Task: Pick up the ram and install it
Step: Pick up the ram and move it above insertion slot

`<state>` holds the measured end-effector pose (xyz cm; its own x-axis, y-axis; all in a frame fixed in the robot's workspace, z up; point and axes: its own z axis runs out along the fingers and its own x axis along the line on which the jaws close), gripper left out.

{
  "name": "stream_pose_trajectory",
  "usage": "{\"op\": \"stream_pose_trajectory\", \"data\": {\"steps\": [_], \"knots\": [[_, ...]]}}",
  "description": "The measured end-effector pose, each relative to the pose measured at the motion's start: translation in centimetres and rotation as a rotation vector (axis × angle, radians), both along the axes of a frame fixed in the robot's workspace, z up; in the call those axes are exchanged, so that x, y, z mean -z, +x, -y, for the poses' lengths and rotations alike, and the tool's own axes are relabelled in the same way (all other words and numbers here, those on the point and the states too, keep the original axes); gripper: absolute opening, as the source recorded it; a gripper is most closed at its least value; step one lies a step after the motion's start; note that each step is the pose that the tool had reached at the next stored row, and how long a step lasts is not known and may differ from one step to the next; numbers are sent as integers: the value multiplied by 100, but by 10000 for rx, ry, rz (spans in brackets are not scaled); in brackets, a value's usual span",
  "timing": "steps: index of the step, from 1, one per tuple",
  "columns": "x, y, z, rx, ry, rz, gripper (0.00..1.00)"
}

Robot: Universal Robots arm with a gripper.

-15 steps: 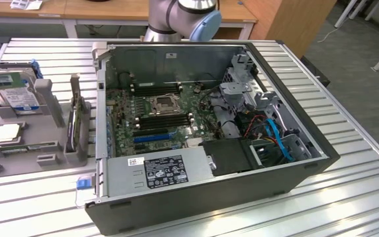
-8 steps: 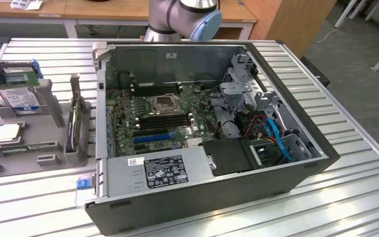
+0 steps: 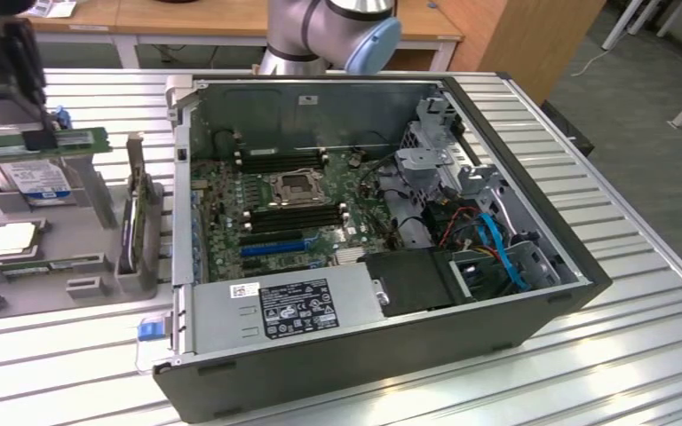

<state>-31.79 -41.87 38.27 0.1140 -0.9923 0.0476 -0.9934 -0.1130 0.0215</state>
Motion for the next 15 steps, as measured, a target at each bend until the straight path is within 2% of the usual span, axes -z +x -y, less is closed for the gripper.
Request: {"op": "stream_pose_trajectory", "data": {"steps": [15], "knots": [[0, 666, 0, -1, 0, 0, 14]]}}
